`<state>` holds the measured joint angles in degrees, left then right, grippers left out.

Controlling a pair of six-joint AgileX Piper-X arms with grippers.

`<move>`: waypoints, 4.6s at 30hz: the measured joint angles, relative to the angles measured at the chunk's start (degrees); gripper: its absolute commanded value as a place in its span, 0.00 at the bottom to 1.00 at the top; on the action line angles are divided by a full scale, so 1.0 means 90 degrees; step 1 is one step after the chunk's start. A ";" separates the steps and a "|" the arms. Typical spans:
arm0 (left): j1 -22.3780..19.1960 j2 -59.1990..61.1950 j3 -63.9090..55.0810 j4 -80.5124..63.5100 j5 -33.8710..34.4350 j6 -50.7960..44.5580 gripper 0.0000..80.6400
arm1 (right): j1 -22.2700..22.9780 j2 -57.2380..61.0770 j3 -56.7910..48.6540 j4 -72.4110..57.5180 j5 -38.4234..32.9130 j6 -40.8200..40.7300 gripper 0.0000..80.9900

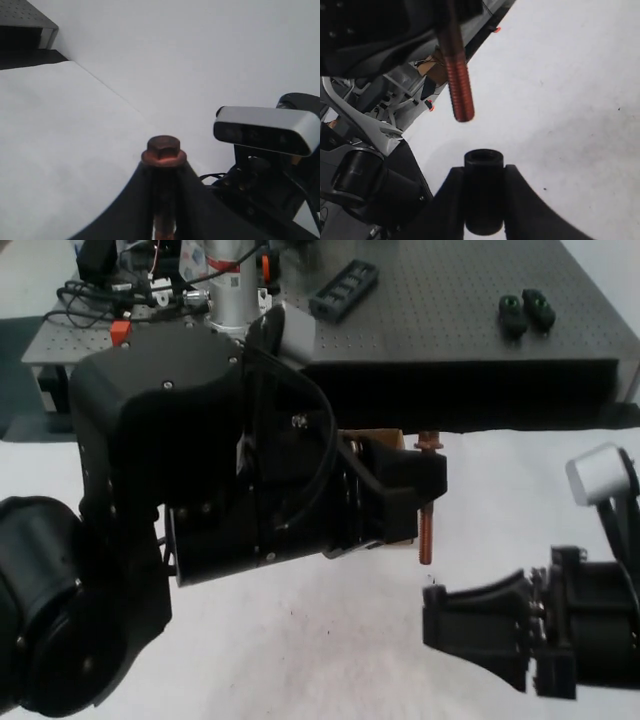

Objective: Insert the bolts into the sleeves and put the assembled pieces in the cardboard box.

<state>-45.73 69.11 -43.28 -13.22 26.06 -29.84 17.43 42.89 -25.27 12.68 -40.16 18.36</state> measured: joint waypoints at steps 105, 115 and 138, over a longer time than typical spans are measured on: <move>0.0226 -0.6726 0.3438 0.6103 -0.4238 -0.0333 0.01 | -0.0674 -0.1985 0.2587 0.0081 0.2589 -0.1579 0.04; 0.0226 -0.6948 0.4008 0.6004 -0.4238 -0.0382 0.01 | -0.0674 -0.2002 0.2726 0.0044 0.2642 -0.1473 0.04; 0.0226 -0.6948 0.4464 0.5268 -0.4009 -0.0692 0.01 | -0.0674 -0.2012 0.2871 -0.0338 0.2776 -0.1354 0.04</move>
<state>-43.69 6.58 -3.10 34.19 -10.02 -36.07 11.37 24.78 0.57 9.64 -15.18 6.17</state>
